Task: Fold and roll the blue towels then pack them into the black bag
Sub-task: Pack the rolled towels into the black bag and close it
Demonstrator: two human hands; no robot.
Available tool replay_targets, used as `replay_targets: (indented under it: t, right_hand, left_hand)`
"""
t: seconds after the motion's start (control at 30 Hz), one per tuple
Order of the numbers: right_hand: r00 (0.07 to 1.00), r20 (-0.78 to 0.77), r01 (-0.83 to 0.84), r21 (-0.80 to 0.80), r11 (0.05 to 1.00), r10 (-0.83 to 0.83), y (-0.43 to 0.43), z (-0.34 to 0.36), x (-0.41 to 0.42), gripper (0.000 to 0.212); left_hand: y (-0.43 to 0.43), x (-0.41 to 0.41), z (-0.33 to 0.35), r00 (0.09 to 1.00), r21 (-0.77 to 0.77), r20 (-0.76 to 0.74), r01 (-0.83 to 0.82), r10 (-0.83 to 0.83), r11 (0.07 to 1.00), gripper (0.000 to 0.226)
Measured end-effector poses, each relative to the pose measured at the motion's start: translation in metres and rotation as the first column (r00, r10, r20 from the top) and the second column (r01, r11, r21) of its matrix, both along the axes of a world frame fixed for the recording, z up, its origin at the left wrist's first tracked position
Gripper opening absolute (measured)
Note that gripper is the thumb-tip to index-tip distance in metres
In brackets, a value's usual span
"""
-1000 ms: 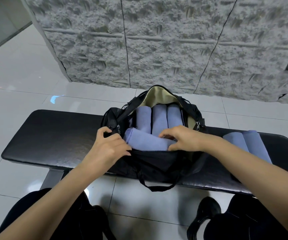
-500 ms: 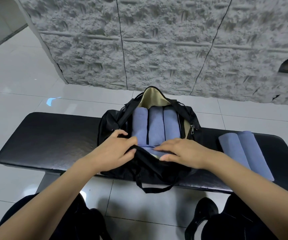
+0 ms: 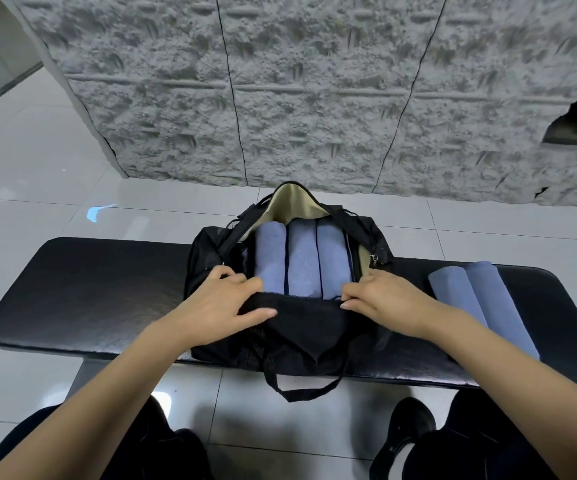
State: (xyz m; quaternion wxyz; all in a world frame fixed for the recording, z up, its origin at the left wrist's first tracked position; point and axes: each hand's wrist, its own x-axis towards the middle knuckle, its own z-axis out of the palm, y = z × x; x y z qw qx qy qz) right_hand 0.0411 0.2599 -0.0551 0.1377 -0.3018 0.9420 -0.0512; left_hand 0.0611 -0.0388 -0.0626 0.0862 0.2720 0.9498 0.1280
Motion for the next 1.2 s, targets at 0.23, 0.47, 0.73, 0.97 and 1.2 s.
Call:
replay_targets:
  t: [0.23,0.47,0.73,0.97,1.2]
  right_hand:
    - [0.983,-0.067,0.155,-0.183,0.971,-0.169,-0.001,-0.009,0.003,0.036]
    - [0.917,-0.382,0.065,-0.139,0.988,-0.114,0.006,-0.038,0.015,0.032]
    - [0.770,-0.513,0.213,-0.355,0.910,-0.380,0.054,-0.045,0.033,0.027]
    - [0.484,-0.098,0.869,0.166,0.466,-0.869,0.117,-0.081,0.042,0.061]
    - [0.352,0.059,0.936,-0.041,0.350,-0.934,0.111,-0.090,0.041,0.070]
  left_hand:
    - [-0.004,-0.005,-0.006,0.996,-0.155,-0.083,0.016,-0.029,0.988,0.073]
    - [0.000,0.013,-0.021,0.869,0.005,-0.488,-0.091,0.082,0.996,0.026]
    - [-0.002,0.017,-0.029,0.787,0.010,-0.615,-0.055,0.049,0.998,0.026]
    - [0.006,0.024,-0.028,0.770,0.021,-0.638,-0.009,0.020,1.000,0.017]
    - [0.032,0.042,-0.011,0.871,0.148,-0.462,-0.113,0.169,0.983,0.023]
